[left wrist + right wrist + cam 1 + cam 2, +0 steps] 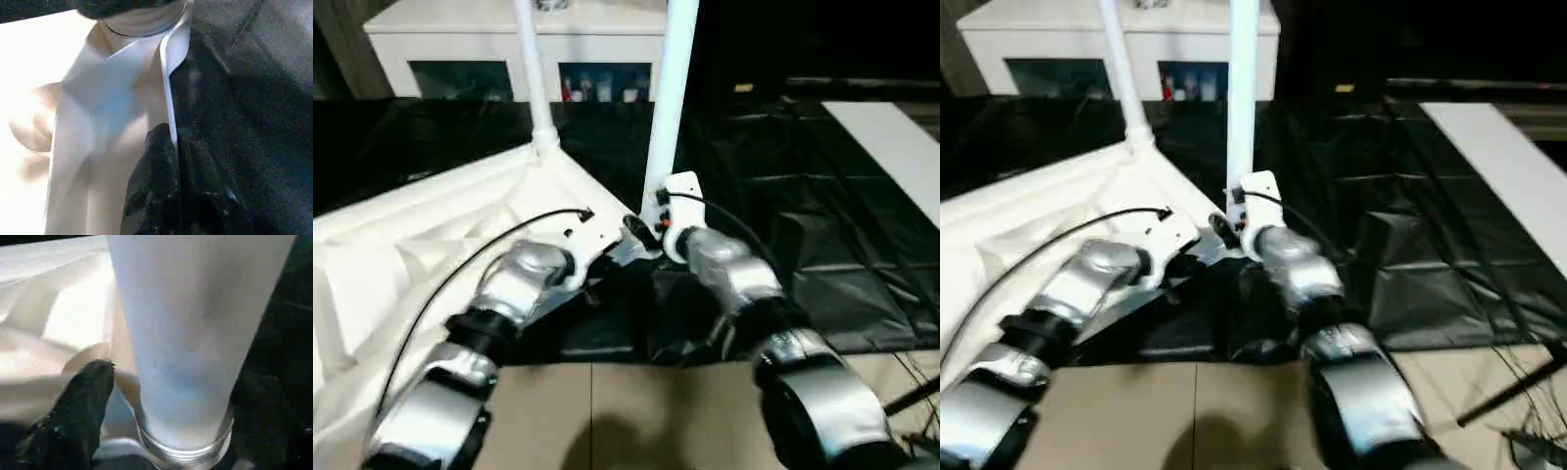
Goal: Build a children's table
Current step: Rotate leg to tighten
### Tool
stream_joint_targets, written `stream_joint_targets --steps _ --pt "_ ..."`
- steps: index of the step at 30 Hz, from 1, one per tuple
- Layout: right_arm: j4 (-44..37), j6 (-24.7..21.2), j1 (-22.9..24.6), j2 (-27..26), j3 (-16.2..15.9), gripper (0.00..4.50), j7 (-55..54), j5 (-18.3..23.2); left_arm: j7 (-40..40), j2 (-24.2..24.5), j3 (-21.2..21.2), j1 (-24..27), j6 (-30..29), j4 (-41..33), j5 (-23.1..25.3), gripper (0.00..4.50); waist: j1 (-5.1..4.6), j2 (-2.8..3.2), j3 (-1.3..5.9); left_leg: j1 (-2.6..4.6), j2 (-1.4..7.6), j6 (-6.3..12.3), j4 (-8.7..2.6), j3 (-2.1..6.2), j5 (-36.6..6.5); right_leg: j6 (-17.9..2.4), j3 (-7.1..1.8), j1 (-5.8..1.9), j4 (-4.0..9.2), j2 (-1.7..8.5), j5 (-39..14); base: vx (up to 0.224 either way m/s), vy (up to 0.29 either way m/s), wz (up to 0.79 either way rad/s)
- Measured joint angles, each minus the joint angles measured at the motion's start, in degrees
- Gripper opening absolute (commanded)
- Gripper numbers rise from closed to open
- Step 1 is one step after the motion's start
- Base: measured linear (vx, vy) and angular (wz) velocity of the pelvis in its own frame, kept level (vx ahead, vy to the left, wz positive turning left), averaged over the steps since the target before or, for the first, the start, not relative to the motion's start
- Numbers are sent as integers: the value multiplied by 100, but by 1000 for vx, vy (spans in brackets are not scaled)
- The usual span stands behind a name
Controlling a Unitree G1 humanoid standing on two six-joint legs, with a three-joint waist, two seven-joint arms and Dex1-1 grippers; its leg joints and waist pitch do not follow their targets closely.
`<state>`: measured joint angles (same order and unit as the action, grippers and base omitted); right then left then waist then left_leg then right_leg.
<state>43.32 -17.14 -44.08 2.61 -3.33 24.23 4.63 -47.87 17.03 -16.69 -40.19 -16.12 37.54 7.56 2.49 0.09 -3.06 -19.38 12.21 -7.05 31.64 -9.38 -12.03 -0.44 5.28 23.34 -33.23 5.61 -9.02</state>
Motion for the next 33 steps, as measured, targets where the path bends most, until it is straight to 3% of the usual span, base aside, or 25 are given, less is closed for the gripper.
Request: stream_joint_targets --steps 1,4,9,14,25,33 --pt "-381 -136 189 200 -170 430 369 29 -198 115 -2 69 114 -95 -37 0 29 27 3 -9 50 -7 -1 -2 61 -6 6 6 -2 -39 -19 73 -25 -3" --pt "-1158 -400 765 785 -556 443 1339 79 -786 442 -93 265 455 -387 -119 0 98 56 5 -21 70 29 9 -6 107 -33 14 21 -32 -59 -89 79 -12 -4" --pt "-1746 -473 1242 1262 -783 443 2032 74 -1297 704 -128 388 803 -628 -170 0 105 61 4 -95 60 77 83 -27 76 -59 -4 111 -87 -39 -111 26 4 1" --pt "-2296 -286 1438 1584 -868 443 2358 39 -1686 841 -228 620 891 -981 -292 0 130 63 3 -92 63 84 102 -36 72 -65 -9 108 -96 -31 -112 0 0 0" --pt "-2503 -94 1557 1789 -1017 443 2962 170 -2035 910 -335 830 887 -1190 -388 0 120 73 -4 -64 69 16 123 -36 74 -63 -33 73 -180 -33 -103 0 0 0" --pt "-2365 132 1522 1787 -1069 376 3097 135 -2051 909 -338 832 886 -1189 -384 0 103 73 -4 -70 70 7 164 -31 82 -61 -40 64 -188 -34 -101 0 0 0"
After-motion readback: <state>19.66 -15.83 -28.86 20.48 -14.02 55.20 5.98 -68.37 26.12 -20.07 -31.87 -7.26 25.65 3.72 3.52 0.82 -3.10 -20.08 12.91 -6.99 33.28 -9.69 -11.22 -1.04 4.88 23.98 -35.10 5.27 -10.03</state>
